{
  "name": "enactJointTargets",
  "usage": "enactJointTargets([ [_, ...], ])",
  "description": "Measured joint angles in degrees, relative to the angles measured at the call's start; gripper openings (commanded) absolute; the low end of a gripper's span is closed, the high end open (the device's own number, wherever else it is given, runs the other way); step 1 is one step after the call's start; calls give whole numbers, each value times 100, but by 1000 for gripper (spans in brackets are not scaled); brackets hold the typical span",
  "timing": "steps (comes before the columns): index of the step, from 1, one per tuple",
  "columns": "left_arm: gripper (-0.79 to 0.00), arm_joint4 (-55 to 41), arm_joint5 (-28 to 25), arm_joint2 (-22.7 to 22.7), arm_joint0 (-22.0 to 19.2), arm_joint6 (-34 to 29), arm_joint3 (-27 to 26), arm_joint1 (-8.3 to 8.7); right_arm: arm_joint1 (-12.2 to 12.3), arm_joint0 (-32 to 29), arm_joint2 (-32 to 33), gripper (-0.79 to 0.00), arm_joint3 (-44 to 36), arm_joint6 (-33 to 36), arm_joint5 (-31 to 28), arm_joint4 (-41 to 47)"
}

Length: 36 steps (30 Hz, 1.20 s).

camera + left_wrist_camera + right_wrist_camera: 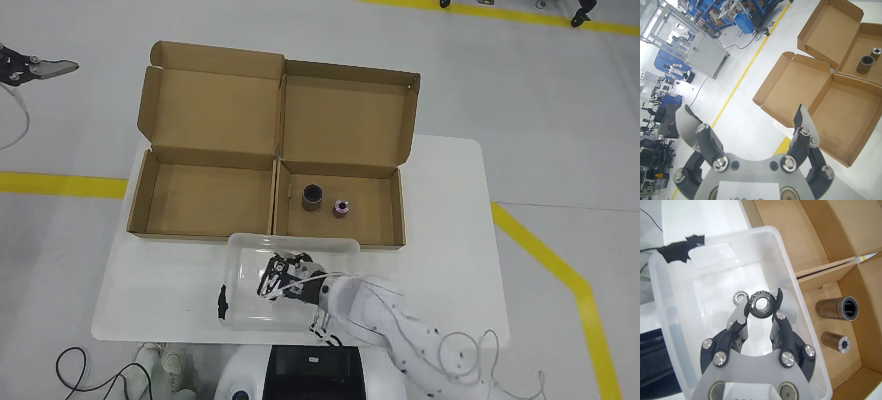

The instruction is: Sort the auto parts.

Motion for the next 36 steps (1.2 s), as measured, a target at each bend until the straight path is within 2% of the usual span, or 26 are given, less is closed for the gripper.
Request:
enactJointTargets([
  [12, 0, 0, 0, 0, 0, 0, 0, 0, 153, -265, 861, -785, -119, -2332, -494, 819],
  [20, 0, 0, 0, 0, 0, 0, 0, 0, 124, 163, 961, -785, -396, -2598, -733, 997],
  [28, 0, 0, 0, 0, 0, 0, 0, 0, 41, 688, 947, -785, -577, -2973, -688, 1085],
  [36, 0, 0, 0, 0, 0, 0, 0, 0, 9, 903, 1089, -785, -497, -3446, -789, 1322],
])
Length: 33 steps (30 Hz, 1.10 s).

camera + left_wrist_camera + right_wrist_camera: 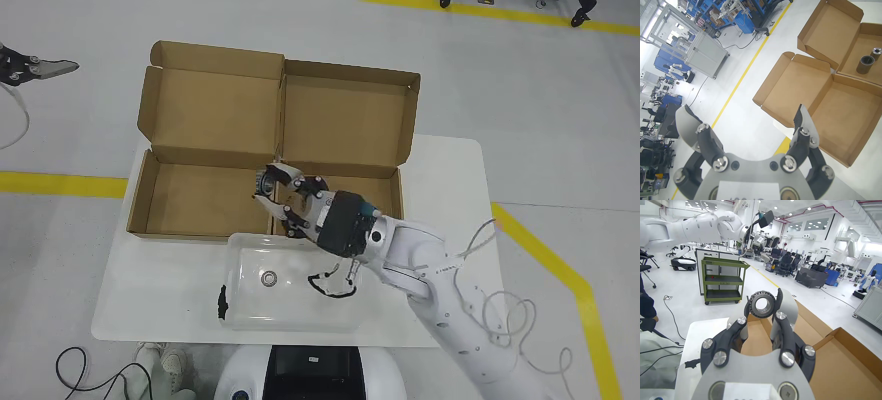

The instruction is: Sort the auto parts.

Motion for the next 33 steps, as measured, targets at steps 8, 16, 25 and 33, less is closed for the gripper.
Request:
enactJointTargets([
  [8, 0, 0, 0, 0, 0, 0, 0, 0, 5, 124, 175, -785, -131, 11, -80, 21],
  [16, 0, 0, 0, 0, 0, 0, 0, 0, 2, 97, 157, -785, -273, 356, 14, -35],
  [25, 0, 0, 0, 0, 0, 0, 0, 0, -53, 105, -179, -785, 295, 1116, 271, -168],
  [33, 0, 0, 0, 0, 0, 0, 0, 0, -295, 528, -903, -785, 1580, 1472, 611, -92],
])
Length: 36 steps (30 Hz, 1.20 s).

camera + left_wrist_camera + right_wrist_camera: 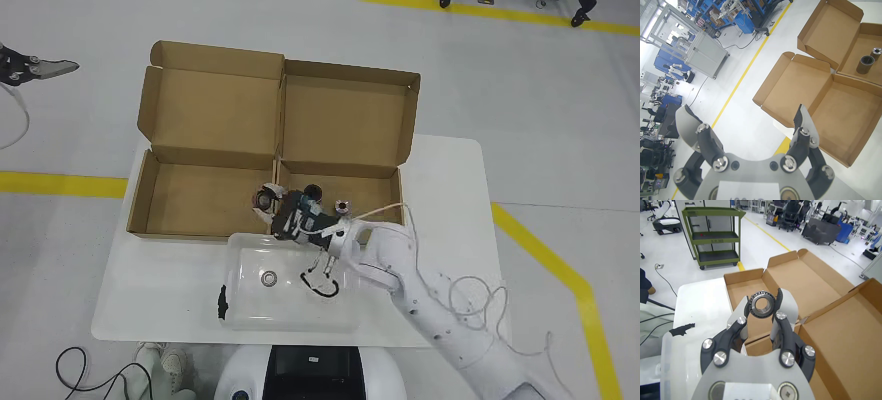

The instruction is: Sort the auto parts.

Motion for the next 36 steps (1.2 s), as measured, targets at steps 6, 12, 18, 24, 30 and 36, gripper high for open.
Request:
enactJointTargets([
  [6, 0, 0, 0, 0, 0, 0, 0, 0, -369, 680, -665, -785, 1196, 42, 259, 201],
  [12, 0, 0, 0, 0, 0, 0, 0, 0, -848, 1393, -1255, -785, 2321, 95, 442, 452],
  [18, 0, 0, 0, 0, 0, 0, 0, 0, -1361, 1996, -1697, -785, 3248, 278, 669, 569],
  [24, 0, 0, 0, 0, 0, 0, 0, 0, -1856, 2436, -1997, -785, 4040, 673, 827, 683],
  [30, 0, 0, 0, 0, 0, 0, 0, 0, -2292, 2713, -2169, -705, 4777, 955, 709, 871],
  [36, 0, 0, 0, 0, 0, 0, 0, 0, -2635, 2896, -2241, -517, 5454, 1018, 651, 939],
])
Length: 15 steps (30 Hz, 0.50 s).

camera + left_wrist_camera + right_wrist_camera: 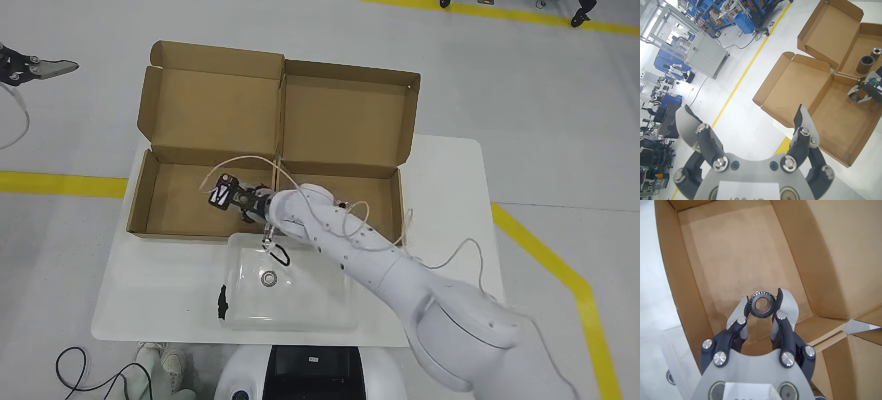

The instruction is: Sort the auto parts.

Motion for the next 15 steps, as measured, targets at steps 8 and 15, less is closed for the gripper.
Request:
enactJointTargets([
  [8, 0, 0, 0, 0, 0, 0, 0, 0, -326, 152, -20, -422, 649, -93, -77, -16],
  [15, 0, 0, 0, 0, 0, 0, 0, 0, -437, 242, 121, -409, 742, -848, -304, 14],
])
